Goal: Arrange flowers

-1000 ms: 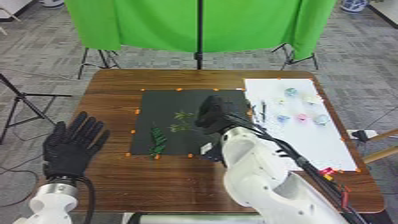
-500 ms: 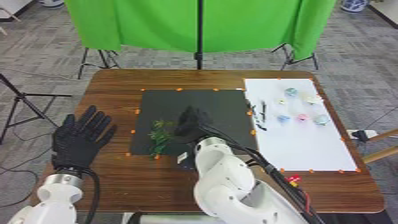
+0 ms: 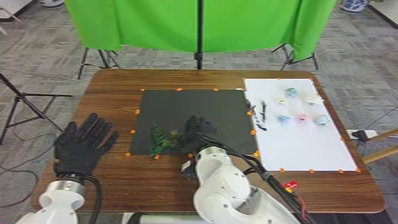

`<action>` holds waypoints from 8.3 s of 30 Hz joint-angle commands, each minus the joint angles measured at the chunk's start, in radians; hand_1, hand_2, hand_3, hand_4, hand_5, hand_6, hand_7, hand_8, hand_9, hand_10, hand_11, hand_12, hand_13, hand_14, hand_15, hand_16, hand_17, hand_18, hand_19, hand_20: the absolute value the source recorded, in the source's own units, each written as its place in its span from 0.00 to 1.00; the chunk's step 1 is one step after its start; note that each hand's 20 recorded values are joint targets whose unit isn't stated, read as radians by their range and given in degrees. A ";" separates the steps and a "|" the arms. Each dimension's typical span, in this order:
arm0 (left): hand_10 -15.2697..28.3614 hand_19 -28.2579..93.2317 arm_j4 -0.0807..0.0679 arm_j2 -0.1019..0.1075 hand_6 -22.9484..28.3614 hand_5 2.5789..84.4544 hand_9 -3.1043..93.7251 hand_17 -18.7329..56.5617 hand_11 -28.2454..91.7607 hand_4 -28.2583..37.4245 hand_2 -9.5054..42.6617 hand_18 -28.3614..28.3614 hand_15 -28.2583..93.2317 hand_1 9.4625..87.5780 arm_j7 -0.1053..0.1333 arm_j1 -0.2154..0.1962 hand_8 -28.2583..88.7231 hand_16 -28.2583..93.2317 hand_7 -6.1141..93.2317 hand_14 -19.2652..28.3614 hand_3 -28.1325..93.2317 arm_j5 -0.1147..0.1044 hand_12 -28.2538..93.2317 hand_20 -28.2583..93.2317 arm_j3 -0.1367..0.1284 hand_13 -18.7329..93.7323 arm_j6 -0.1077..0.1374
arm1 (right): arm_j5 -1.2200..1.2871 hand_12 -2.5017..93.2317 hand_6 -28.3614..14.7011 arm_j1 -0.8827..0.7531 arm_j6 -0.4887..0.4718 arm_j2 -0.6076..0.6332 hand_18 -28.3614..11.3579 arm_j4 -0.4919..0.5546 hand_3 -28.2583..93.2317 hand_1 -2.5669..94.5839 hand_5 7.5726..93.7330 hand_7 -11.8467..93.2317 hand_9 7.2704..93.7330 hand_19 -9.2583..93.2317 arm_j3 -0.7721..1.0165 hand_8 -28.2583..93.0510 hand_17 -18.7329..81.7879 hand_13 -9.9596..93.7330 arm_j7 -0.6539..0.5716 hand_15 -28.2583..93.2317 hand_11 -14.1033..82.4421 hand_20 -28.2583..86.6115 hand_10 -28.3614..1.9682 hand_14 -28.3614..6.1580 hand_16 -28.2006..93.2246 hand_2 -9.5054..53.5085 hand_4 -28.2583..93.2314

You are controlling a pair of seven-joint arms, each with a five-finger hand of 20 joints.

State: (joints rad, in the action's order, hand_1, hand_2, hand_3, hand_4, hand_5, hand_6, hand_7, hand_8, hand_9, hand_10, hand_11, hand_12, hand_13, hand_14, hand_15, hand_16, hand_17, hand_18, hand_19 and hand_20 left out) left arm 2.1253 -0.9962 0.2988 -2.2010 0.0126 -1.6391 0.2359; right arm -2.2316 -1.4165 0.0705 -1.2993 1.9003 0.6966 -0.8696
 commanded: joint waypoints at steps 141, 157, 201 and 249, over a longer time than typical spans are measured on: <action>0.71 0.58 0.015 -0.065 0.58 0.54 0.48 0.19 0.52 0.00 0.49 0.78 0.66 0.23 0.032 -0.071 0.13 0.20 0.35 0.72 0.85 -0.233 0.36 0.41 -0.029 0.45 0.007 | -0.096 0.45 0.53 -0.024 -0.118 0.239 0.27 -0.250 0.75 0.72 0.48 0.65 0.81 1.00 0.174 0.33 0.74 0.81 -0.103 0.66 0.30 0.68 0.52 0.69 0.59 0.00 0.00; 0.70 0.58 0.011 -0.073 0.58 0.54 0.48 0.19 0.53 0.00 0.50 0.78 0.66 0.23 0.027 -0.065 0.13 0.20 0.36 0.72 0.85 -0.244 0.36 0.42 -0.020 0.45 0.022 | -0.108 0.56 0.58 -0.036 0.176 0.261 0.24 -0.118 0.78 0.71 0.74 0.51 0.91 1.00 0.244 0.40 0.76 0.88 -0.105 0.68 0.34 0.66 0.60 0.62 0.59 0.00 0.02; 0.71 0.58 0.015 -0.055 0.58 0.54 0.48 0.19 0.53 0.00 0.50 0.78 0.67 0.23 0.044 -0.063 0.13 0.20 0.36 0.72 0.85 -0.239 0.36 0.42 -0.009 0.45 0.048 | -0.101 0.57 0.57 -0.161 0.156 0.099 0.24 0.054 0.79 0.67 0.68 0.57 0.87 1.00 0.186 0.38 0.77 0.86 -0.065 0.71 0.39 0.65 0.54 0.57 0.58 0.00 0.04; 0.70 0.58 0.015 -0.062 0.58 0.54 0.48 0.19 0.53 0.00 0.51 0.78 0.67 0.23 0.044 -0.073 0.12 0.19 0.36 0.72 0.85 -0.228 0.36 0.42 -0.016 0.45 0.070 | 0.011 0.16 0.44 -0.165 -0.458 0.136 0.10 0.146 0.82 0.31 0.58 0.21 0.27 0.70 0.307 0.16 0.26 0.21 0.111 0.56 0.22 0.43 0.03 0.09 0.30 0.30 0.07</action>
State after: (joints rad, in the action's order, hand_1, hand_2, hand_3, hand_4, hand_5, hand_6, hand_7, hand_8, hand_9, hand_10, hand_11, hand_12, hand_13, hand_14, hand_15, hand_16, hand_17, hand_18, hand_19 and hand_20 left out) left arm 2.1432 -1.0516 0.3440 -2.2491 -0.2157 -1.6555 0.2988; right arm -2.2167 -1.5743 -0.4120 -1.1720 2.0466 1.0127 -0.7232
